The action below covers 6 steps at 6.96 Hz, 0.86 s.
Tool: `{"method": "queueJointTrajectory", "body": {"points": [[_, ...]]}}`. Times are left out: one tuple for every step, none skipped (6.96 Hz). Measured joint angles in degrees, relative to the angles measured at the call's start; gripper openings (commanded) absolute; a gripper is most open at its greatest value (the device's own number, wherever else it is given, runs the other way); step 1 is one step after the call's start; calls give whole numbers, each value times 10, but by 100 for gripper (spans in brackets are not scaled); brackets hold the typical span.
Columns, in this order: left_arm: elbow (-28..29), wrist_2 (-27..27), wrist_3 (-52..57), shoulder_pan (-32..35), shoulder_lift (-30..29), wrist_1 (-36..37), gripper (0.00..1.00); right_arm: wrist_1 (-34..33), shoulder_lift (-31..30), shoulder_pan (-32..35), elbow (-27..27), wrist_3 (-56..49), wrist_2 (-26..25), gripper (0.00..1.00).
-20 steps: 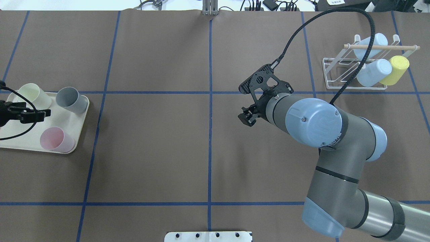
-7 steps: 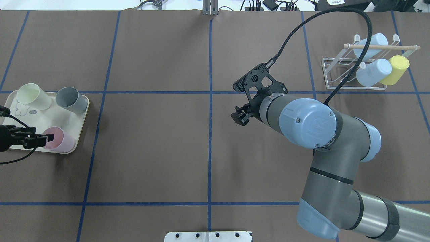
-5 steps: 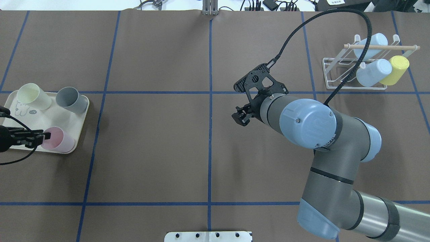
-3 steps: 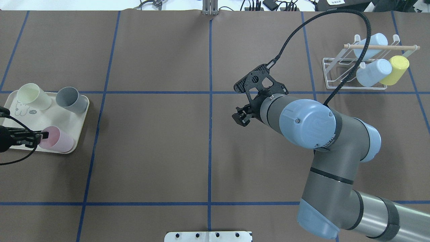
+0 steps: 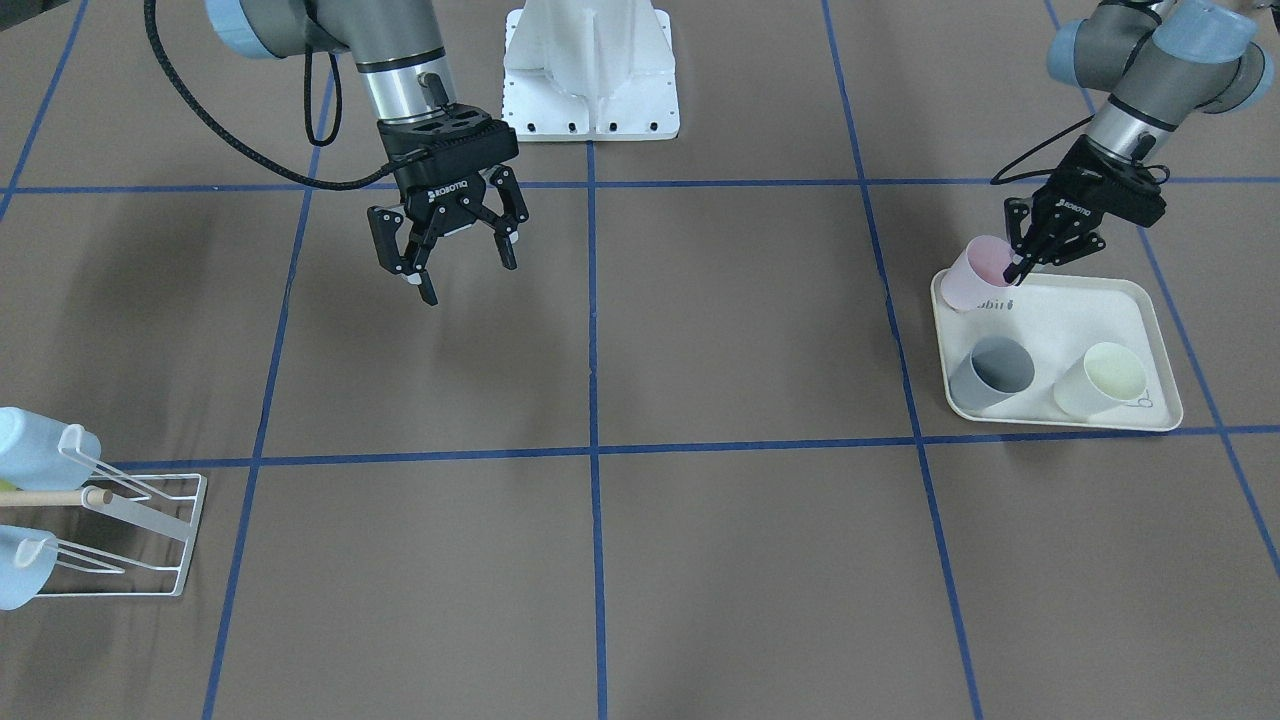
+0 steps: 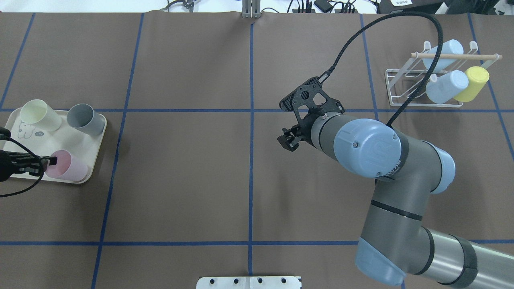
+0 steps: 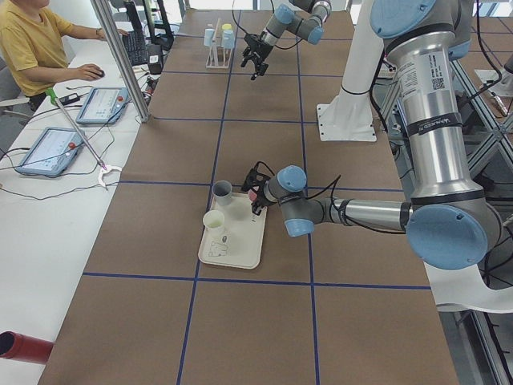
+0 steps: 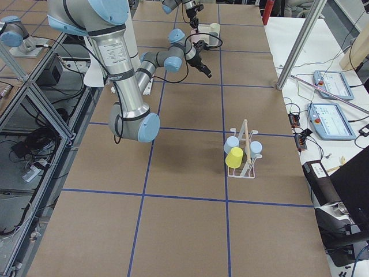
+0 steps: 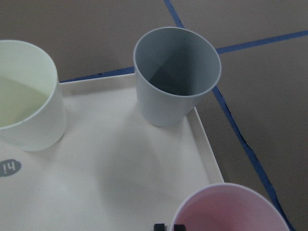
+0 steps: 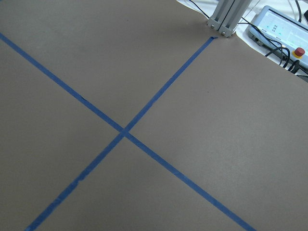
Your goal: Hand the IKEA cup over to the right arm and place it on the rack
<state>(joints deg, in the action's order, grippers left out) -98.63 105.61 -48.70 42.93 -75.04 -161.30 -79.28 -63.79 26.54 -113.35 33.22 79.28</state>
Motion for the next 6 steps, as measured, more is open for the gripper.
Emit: {"method": "queueJointTrajectory", "body": {"points": [[-10,10,1,6,5,1,0,0,1,0,0,0,0,99],[-31,39,2,27,15,3,0,1,3,0,0,0,0,99],[-57,88,2,69,23,5,0,1,3,-1,0,-1,0,99],[-83,145,-3,113,23,10,0,9,4,-5,0,-2,-3,99],[-110,184,-39,137,9,21,0,35,3,-13,0,-7,-8,99],[-131,209,-123,145,-27,30,0,82,-1,-24,0,-26,-10,99]]}}
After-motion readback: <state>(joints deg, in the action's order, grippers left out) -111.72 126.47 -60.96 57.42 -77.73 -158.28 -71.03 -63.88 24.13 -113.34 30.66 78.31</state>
